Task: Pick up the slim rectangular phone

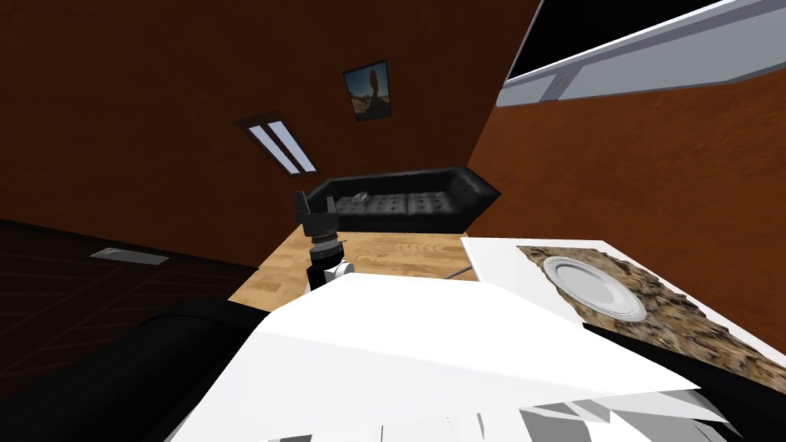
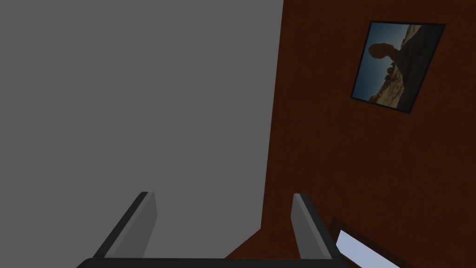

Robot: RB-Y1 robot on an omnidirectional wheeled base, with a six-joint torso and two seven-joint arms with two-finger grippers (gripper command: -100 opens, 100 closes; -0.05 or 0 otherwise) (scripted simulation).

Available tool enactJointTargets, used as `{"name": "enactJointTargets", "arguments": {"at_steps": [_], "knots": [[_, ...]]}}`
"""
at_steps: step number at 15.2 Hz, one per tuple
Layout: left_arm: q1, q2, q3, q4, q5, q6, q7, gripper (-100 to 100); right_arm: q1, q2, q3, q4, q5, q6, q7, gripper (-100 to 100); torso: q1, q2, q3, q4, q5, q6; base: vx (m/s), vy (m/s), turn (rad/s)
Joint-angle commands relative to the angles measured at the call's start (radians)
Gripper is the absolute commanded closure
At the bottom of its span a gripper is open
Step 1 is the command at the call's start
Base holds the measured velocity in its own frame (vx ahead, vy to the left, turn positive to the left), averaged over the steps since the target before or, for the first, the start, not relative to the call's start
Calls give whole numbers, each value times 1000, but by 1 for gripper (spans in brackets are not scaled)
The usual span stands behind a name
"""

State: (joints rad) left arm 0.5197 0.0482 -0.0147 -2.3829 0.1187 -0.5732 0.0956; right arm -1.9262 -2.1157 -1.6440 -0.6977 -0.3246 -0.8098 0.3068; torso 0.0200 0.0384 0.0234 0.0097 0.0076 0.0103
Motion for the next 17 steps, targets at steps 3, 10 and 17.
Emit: {"name": "enactJointTargets", "arguments": {"at_steps": [3, 10, 17], "knots": [[0, 0, 0, 0, 0, 0, 0, 0, 9, 2, 1, 2, -90, -40, 38, -100, 1, 0, 0, 0, 0, 1, -134, 37, 51], [0, 0, 0, 0, 0, 0, 0, 0, 14, 2, -6, 1, -211, -82, 77, -100, 1, 0, 0, 0, 0, 0, -135, 31, 60], [0, 0, 0, 0, 0, 0, 0, 0, 9, -4, -26, -3, -359, -146, 133, -100, -1, 2, 2, 1, -1, 1, -138, 37, 59]]}}
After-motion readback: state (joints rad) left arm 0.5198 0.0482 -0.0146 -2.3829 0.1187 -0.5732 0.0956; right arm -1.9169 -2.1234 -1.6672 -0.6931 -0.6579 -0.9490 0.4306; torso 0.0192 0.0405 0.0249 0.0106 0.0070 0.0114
